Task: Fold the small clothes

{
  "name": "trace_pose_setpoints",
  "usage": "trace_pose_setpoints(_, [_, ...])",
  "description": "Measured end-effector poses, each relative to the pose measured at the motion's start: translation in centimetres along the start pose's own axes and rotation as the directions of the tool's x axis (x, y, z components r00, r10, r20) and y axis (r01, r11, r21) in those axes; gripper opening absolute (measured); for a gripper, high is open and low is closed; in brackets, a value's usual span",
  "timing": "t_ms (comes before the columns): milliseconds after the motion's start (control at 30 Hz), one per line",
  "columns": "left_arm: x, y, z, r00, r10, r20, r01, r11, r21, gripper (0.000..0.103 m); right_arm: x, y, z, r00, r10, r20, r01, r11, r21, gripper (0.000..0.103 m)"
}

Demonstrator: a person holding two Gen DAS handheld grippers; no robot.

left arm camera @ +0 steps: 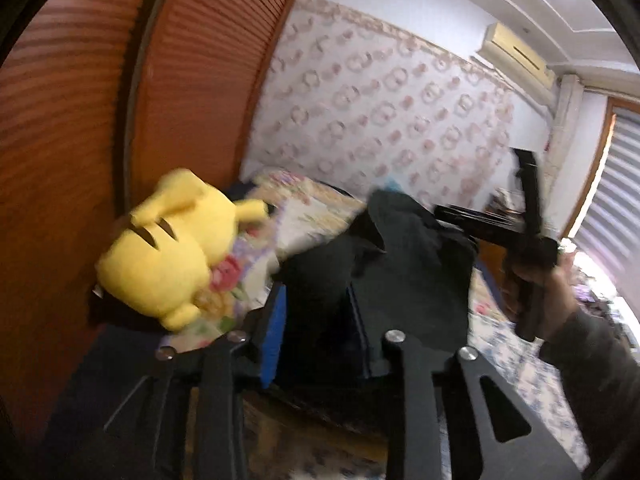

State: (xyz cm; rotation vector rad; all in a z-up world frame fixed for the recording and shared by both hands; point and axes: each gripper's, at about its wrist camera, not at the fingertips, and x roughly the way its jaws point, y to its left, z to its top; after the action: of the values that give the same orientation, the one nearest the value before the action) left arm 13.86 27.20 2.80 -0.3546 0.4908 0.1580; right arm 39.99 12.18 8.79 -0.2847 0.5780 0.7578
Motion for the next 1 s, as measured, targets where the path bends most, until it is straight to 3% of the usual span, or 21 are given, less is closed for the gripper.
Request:
trace_pose_setpoints(100, [1.3, 1.2, 0.3, 0.999, 0.043, -0.020, -0.043, 0.999, 0.018, 0.035, -1.2, 0.2, 0.1, 0.999, 0.030, 0.034, -0.030, 1.000, -0.004, 0.043])
trace_pose_setpoints(233, [1.7, 1.4, -0.2, 0.998, 0.036, -0.044, -0.034, 0.998, 0.044, 0.040, -1.4, 1.4, -0.6, 0.998, 0.059, 0.007, -0.059, 0.998, -0.031, 0.044])
trace_pose_setpoints(367, [0.6, -0.4, -0.4, 0.999, 0.018, -0.033, -0.015, 0.996, 0.093, 0.062, -1.5, 1.6, -1.8, 0.997, 0.069, -0.021, -0.069, 0.998, -0.014, 0.045])
trace_pose_setpoints(467, [-0.6, -1.9, -0.5, 1.000, 0.012, 0.000, -0.012, 0.991, 0.137, 0.062, -1.2, 1.5, -3.0, 0.997, 0.048, -0.054, -0.049, 0.999, -0.008, 0.048])
trace_pose_setpoints(600, [-2.2, -4.3, -0.5, 1.000, -0.002, 0.031, -0.004, 0.981, 0.192, 0.063, -2.6, 0.6, -3.5, 0.999, 0.024, -0.036, -0.023, 0.999, 0.028, 0.049])
trace_pose_setpoints(867, [-3.9, -9.2, -1.5, 0.999, -0.025, 0.035, 0.015, 0.963, 0.270, 0.063, -10.7, 0.4, -6.4, 1.000, -0.010, 0.028, 0.009, 0.999, 0.049, 0.052])
trace_pose_setpoints(1000, [-4.6, -11.6, -2.3, 0.998, -0.050, 0.026, 0.041, 0.959, 0.280, 0.063, -15.3, 0.4, -8.8, 0.997, -0.044, 0.063, 0.040, 0.997, 0.068, 0.062])
